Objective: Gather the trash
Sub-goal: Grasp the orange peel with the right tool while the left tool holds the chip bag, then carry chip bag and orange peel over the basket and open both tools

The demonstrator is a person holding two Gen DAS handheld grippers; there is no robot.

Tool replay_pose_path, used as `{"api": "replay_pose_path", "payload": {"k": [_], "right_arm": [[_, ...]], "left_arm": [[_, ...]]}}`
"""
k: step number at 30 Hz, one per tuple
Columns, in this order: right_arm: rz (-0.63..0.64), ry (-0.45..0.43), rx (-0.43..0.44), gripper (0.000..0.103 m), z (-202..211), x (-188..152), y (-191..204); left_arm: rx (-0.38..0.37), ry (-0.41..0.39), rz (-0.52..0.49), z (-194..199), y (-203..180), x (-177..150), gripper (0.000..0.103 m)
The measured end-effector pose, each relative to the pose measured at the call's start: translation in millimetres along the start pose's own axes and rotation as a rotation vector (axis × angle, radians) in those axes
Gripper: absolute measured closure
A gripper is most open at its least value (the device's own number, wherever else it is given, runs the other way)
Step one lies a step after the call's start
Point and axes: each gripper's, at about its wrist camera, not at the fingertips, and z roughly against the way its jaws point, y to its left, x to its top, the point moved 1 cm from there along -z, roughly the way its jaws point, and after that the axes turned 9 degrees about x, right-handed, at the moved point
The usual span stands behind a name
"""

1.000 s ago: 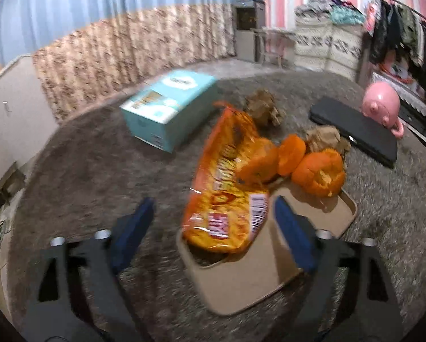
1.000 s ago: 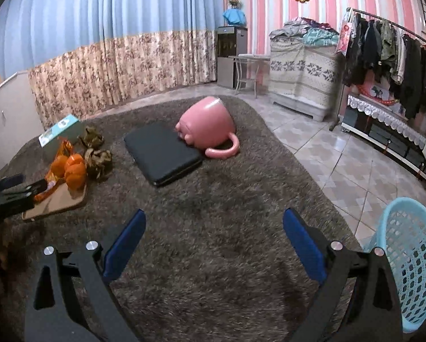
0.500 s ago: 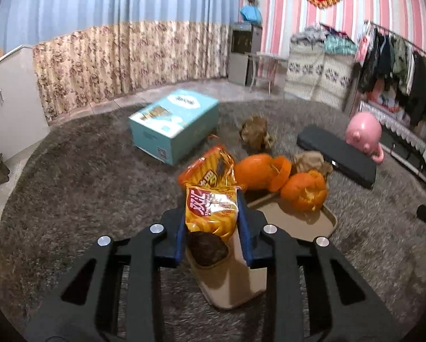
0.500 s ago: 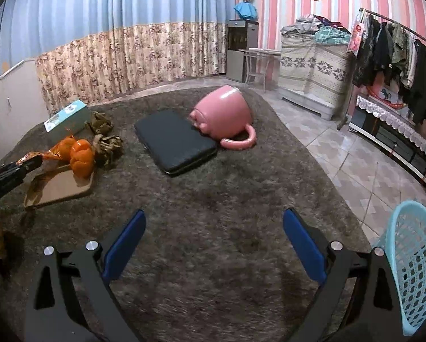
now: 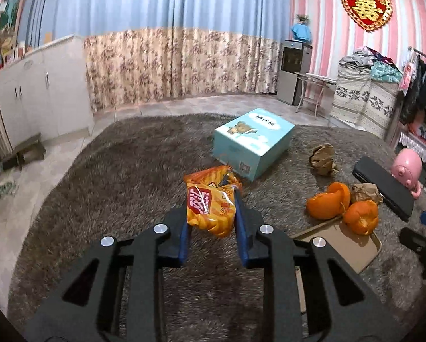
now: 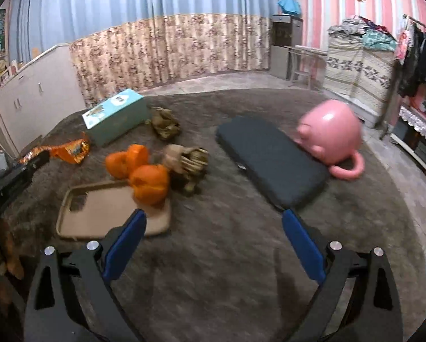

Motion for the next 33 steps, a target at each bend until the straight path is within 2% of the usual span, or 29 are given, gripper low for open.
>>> {"api": "replay_pose_path", "payload": {"k": [5,12,13,14,19,20,27,33], "right_arm": [[0.009,0.069,0.047,0.035,-31.1,1.4,19.6],[0.041,0.085,0.091,0.05,-48.5,7.5,37.5],[0.043,0.086,0.097,0.054,-51.1,8.9,39.2],[0.041,0.087,0.104,0.062,-51.4,9.5,38.9],[0.026,0.078,0.124,0.073,-38.6,7.0,31.9],[0.017,0.074,0.129,0.078,-32.5,5.5,29.1],[-0.073,0.01,0.139,0.08,34.4,-11.8,-5.9],[-0.179,-0.064,0.064,0.08,105.1,-29.7,-52.8]], "left_arm": [[-0.014,0.026,0.025,-8.4,3.9,-0.8,0.078],[-0.019,0.033,0.013,-15.1,-0.3,-2.4,0.078],[-0.021,0.033,0.01,-15.9,-1.3,-2.7,0.078],[-0.024,0.033,0.01,-17.0,-1.3,-2.6,0.078],[-0.034,0.039,0.018,-20.1,-0.7,-3.1,0.078],[-0.034,0.037,0.017,-18.2,-0.1,-3.9,0.078],[-0.035,-0.002,0.006,-11.8,-2.1,-3.4,0.081],[-0.058,-0.074,-0.028,17.6,-14.0,-0.4,0.081]]}}
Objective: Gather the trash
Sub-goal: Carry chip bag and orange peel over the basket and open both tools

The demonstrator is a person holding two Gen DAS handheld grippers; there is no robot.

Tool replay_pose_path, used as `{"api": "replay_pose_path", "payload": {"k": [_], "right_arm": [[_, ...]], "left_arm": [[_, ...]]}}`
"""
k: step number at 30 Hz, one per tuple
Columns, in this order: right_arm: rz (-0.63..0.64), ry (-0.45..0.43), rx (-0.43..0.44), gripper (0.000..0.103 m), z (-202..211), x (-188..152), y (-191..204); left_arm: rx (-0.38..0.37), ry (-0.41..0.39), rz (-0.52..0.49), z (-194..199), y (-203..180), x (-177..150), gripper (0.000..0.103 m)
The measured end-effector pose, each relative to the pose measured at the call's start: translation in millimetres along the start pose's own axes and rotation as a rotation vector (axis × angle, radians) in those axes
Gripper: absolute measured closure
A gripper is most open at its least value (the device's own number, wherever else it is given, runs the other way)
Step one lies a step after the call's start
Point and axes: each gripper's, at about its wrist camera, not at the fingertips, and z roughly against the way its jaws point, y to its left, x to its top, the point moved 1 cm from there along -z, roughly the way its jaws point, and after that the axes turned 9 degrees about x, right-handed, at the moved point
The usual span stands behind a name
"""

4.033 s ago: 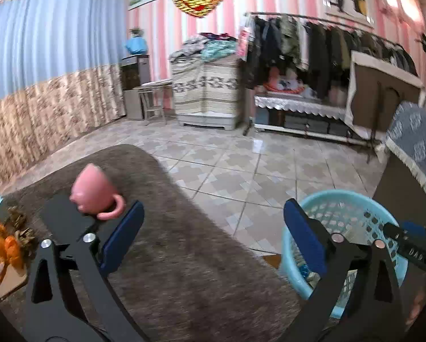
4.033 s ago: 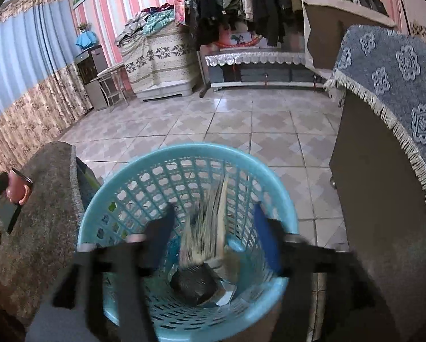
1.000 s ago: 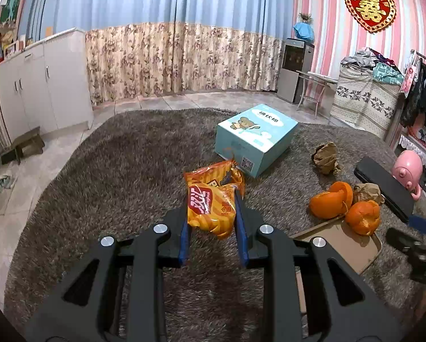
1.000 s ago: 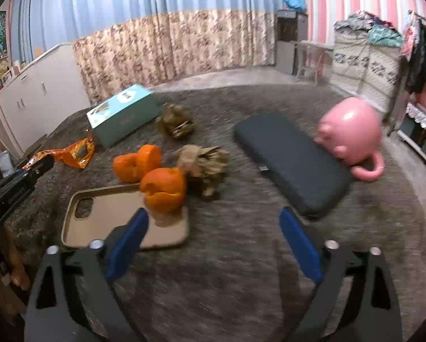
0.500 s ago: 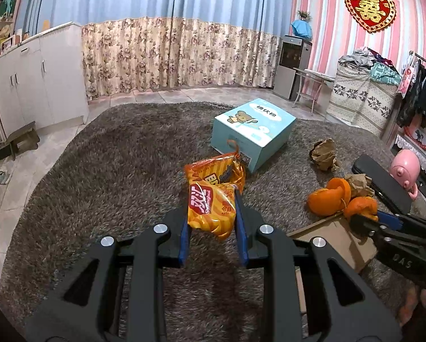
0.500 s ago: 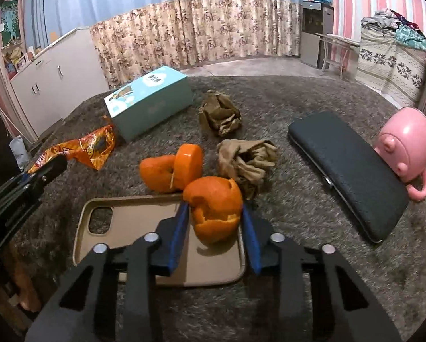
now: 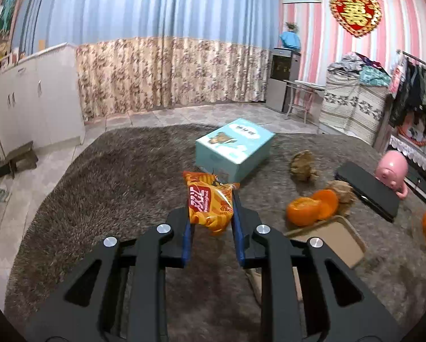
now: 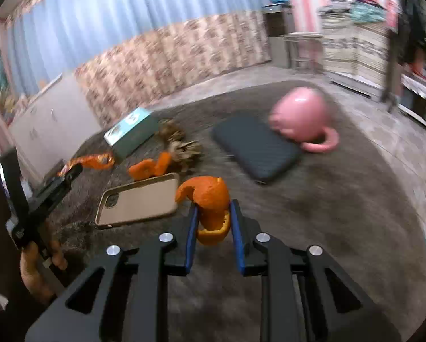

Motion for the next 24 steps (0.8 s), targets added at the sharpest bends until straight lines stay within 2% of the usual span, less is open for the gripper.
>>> {"api": "replay_pose_path", "payload": {"k": [3,6,9,13,21,24], "right_arm": [[-0.049,-0.052,-0.082,0.08,39.0,-7.7,-31.1],[-0.117,-0.09,-0.111,0.08,64.7,-11.6,-61.2],[-0.119,-0.129,-0.199,0.08,86.1,-16.4,-83.7],[-0.132,-0.18,-0.254,0.08,114.8,-14.5,-110.0],[-0.219,-0.221,-0.404,0.08,164.4,-22.3,-175.5],[-0.235,-0.221,-0.494,0.08,182.2,-28.1,-197.9]], "left_arm": [[-0.033,-0.031,-0.039,23.3,-16.1,0.7,0.082],[-0.078,-0.056,-0.065,47.4,-35.5,6.1,0.082],[-0.139,-0.109,-0.085,77.8,-59.2,16.0,0.082],[-0.242,-0.157,-0.121,113.0,-103.2,23.5,0.083],[-0.46,-0.158,-0.201,159.4,-215.4,6.4,0.083],[-0.542,-0.128,-0.242,171.9,-256.7,-7.9,0.083]]}}
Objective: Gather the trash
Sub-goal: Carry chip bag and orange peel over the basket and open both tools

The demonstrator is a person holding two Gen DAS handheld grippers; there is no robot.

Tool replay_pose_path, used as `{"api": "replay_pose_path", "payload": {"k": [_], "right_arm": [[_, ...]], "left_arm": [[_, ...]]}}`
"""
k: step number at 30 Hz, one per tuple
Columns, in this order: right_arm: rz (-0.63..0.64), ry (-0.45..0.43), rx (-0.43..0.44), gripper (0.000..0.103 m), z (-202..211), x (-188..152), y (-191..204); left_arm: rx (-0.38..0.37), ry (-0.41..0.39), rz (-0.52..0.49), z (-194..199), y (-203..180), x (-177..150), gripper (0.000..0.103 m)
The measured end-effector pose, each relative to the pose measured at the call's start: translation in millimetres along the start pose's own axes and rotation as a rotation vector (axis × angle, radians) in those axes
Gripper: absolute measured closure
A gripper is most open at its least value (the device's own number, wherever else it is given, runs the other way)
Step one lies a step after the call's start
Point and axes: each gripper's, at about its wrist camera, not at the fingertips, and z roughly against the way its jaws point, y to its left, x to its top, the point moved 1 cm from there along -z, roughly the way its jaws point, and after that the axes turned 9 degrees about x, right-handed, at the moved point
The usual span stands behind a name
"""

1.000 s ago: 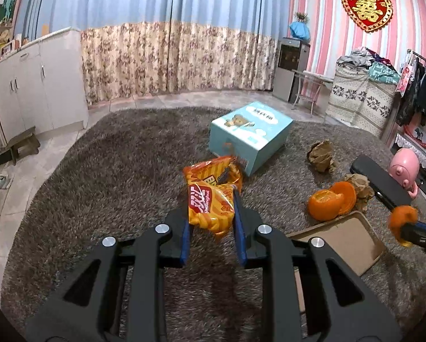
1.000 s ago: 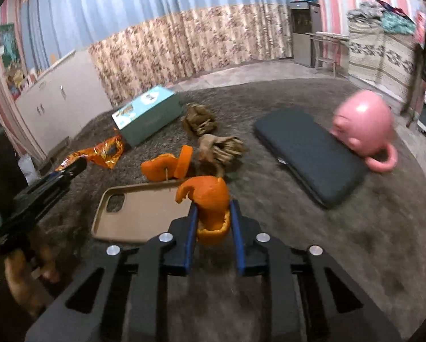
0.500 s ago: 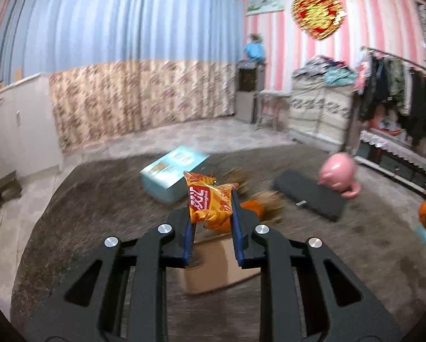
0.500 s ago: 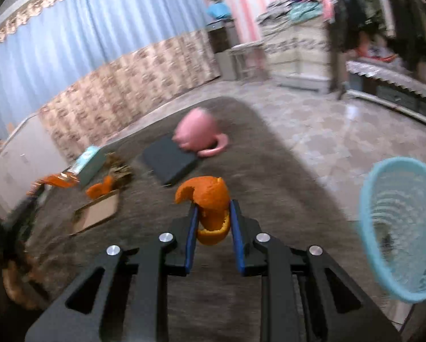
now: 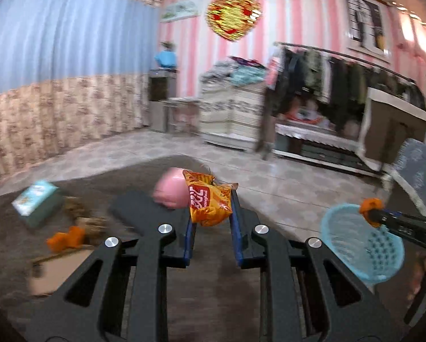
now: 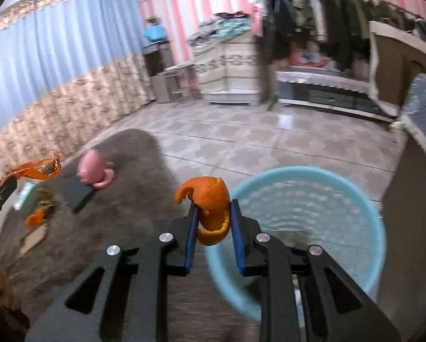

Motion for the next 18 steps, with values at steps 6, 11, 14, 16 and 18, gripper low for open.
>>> {"api": "replay_pose_path", "payload": {"k": [6,11,14,16,18], "right_arm": [[-0.065,-0.019,-0.169,0.08,13.5,0.8,-65.7],[-0.147,-0.017,-0.233,0.08,19.8,-7.3,-108.9],[-0.176,-0.012,-0.234,0.08,17.6,-10.9,-122.6],[-0.182,-0.008,-0.234,0.08,15.3,-10.5,-125.7],[-0.187,-0.008,-0.233,0.08,15.0,-11.4,-129.2]], "left_arm": [[-0.145,0.049,-0.069,-15.2,-80.0,-9.7,0.083],[-0.286,0.094,-0.134,-21.5,-140.7,-21.6,0.083],[-0.325,0.111,-0.173,-31.7,-171.5,-27.7,0.083],[-0.354,0.136,-0.189,-40.0,-191.8,-33.1,0.083],[-0.376,0.155,-0.206,-47.3,-204.7,-36.0,0.083]]}}
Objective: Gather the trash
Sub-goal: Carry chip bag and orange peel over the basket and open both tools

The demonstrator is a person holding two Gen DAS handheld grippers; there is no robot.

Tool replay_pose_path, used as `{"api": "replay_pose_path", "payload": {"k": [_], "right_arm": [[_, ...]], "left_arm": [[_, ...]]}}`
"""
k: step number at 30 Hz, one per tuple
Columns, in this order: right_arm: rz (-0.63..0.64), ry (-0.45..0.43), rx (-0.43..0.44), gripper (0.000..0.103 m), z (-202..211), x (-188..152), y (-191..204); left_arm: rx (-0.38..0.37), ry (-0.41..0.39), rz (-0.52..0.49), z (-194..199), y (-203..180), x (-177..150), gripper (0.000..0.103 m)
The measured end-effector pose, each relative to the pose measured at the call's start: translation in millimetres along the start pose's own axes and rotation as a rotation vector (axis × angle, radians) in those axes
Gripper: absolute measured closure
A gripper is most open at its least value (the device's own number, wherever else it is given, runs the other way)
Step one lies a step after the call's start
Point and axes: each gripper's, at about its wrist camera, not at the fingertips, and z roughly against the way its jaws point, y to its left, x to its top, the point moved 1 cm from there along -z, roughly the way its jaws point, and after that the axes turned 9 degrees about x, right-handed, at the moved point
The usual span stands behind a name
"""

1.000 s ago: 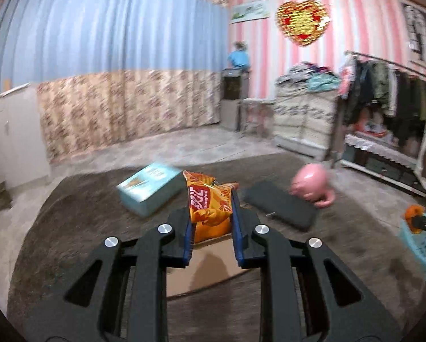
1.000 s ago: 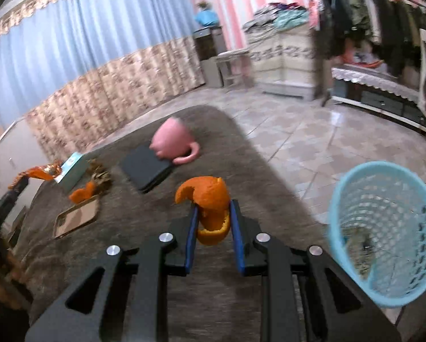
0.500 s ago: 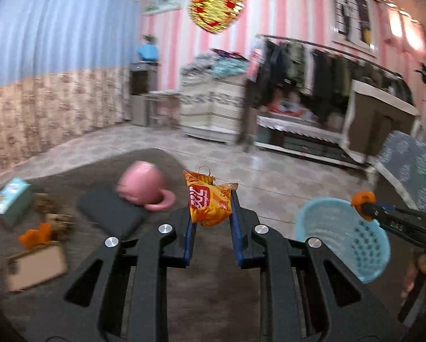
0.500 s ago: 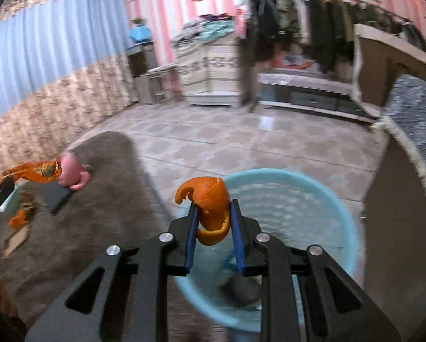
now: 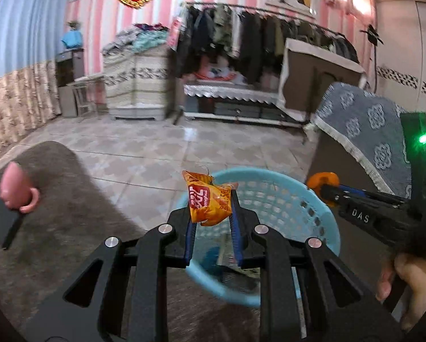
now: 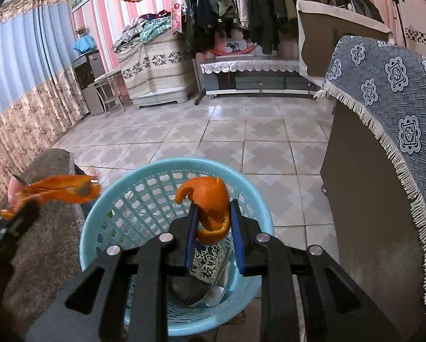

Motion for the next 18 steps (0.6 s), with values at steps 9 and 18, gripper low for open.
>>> {"api": "replay_pose_path", "payload": {"k": [9,18], "right_arm": [[-0.034,0.008,-0.005,0.08,-1.7,-4.9,-11.4],[-0.008,0.018,-0.01,0.08,-8.8,-7.7,-1.0]], "left_arm": [[-0.024,0.024,-0.011,-31.4,-19.7,3.7,0.039],[0.157,-0.028,0.054,-16.9,25.5,3.7,0.014]]}}
